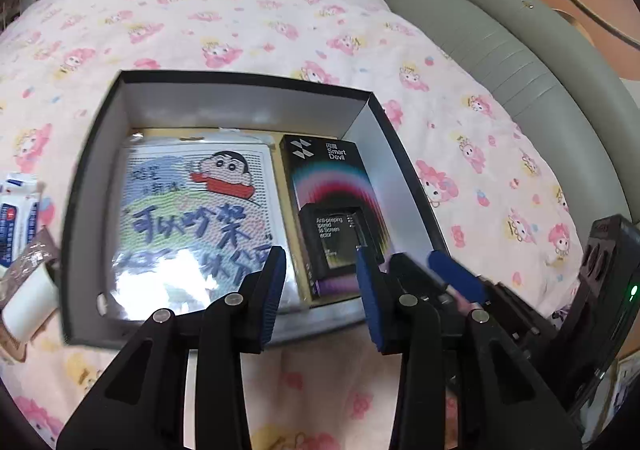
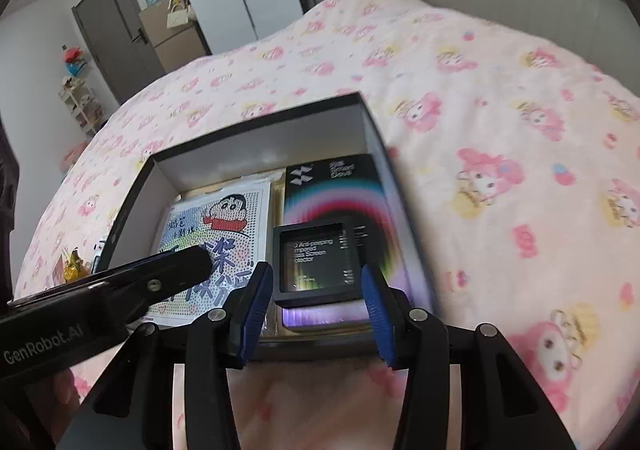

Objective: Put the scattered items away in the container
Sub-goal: 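Open the right tool and release the frame inside the box, then withdraw the right tool back from the black box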

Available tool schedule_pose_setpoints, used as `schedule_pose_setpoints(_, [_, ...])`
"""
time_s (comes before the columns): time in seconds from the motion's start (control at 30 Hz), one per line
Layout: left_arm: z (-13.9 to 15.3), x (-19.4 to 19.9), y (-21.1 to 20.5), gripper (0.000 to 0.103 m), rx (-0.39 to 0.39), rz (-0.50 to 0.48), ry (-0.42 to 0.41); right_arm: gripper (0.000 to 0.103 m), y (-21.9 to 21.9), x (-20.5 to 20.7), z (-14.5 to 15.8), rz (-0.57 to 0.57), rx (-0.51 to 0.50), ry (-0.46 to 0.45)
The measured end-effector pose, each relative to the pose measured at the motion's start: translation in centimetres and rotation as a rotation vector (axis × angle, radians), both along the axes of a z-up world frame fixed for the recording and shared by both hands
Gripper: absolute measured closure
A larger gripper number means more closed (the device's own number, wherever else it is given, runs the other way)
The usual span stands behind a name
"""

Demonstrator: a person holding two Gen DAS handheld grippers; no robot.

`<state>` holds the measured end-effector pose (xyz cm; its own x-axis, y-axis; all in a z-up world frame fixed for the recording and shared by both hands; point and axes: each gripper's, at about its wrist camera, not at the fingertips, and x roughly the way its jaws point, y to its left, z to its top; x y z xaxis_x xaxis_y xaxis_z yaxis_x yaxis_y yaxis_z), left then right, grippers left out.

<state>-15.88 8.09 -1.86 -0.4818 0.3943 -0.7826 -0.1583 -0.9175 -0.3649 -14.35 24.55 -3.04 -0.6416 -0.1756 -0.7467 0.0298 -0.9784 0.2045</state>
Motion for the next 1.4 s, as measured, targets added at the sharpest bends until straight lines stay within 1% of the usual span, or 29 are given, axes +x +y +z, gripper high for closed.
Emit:
schedule_pose_setpoints(0.1, [0.7,1.3,0.0,0.066,-0.042,-0.010,0.021,0.059,0.1,1.5,1.2,-0.013,0.001,0.026])
schedule_pose_setpoints(0.2, [1.5,3.0,-0.9,0.066,-0.065,-0.008,0.040,0.057,-0.6,2.8,2.2,-0.004,-0.007,0.044])
schedule_pose_setpoints(0.33, [2.5,4.8,-2.4,0.065,-0.077,-0.004,0.061,0.057,-1.9,4.2,3.0,0.024,-0.014,0.049])
schedule_pose_setpoints(0.5, [3.7,7.2,-4.0,0.064,-0.085,0.000,0.092,0.057,-3.7,6.4,4.4,0.061,-0.003,0.077])
schedule_pose_setpoints(0.67, [4.9,9.8,-6.0,0.056,-0.084,0.016,0.123,0.057,-5.3,8.7,5.6,0.092,0.004,0.110])
schedule_pose_setpoints(0.9, [6.6,13.3,-8.9,0.056,-0.106,0.057,0.171,0.057,-8.2,11.4,7.1,0.165,-0.003,0.152])
schedule_pose_setpoints(1.03, [6.8,14.5,-10.3,0.055,-0.097,0.088,0.182,0.057,-9.8,12.5,7.7,0.198,0.001,0.174])
schedule_pose_setpoints(1.4, [6.9,17.2,-13.8,0.055,-0.099,0.148,0.177,0.057,-13.6,14.4,8.1,0.288,0.024,0.178])
